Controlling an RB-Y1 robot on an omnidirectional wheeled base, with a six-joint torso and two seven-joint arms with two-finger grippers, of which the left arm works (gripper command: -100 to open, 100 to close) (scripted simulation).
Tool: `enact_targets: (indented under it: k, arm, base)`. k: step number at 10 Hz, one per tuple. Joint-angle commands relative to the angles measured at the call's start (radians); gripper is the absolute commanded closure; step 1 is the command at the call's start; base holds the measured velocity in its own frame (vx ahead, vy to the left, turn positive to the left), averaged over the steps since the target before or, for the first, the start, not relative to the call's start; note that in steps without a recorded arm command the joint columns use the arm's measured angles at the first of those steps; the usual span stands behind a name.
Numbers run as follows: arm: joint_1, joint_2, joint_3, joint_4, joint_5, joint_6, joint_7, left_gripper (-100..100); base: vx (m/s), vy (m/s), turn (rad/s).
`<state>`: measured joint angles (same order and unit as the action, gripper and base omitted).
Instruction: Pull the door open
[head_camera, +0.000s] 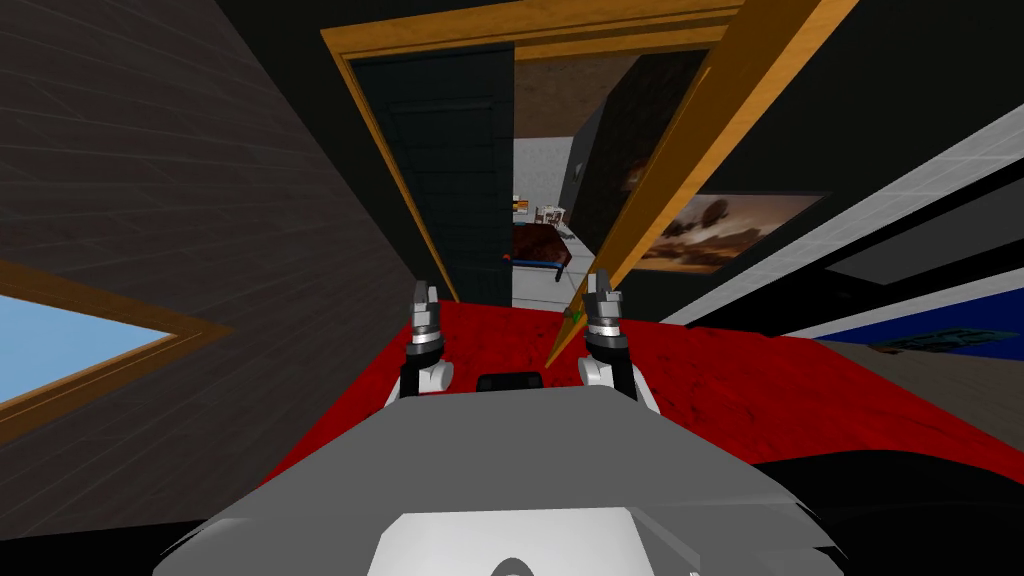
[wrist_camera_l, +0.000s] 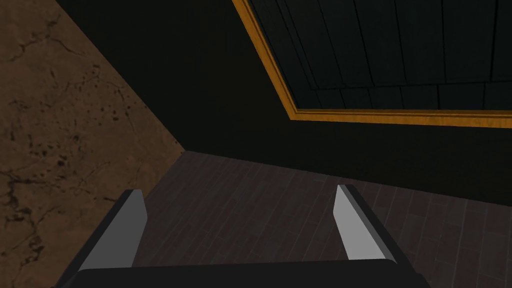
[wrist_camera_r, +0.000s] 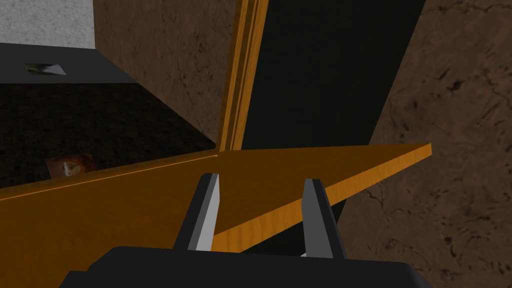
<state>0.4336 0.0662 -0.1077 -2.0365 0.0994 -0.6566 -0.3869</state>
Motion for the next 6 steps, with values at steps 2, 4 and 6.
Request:
enact_targets:
  k: [2, 4, 6]
  arm:
    - [-0.025, 0.005, -0.009, 0.057, 0.0, -0.004, -0.057, -100]
    - [-0.042, 0.009, -0.015, 0.1, 0.001, -0.008, -0.098, -100]
    - [-0.062, 0.013, -0.022, 0.147, 0.001, -0.012, -0.143, -100]
  base:
    - [0.079, -0.001, -0.037]
    - [0.069, 0.003, -0.035]
    - [0.069, 0.009, -0.035]
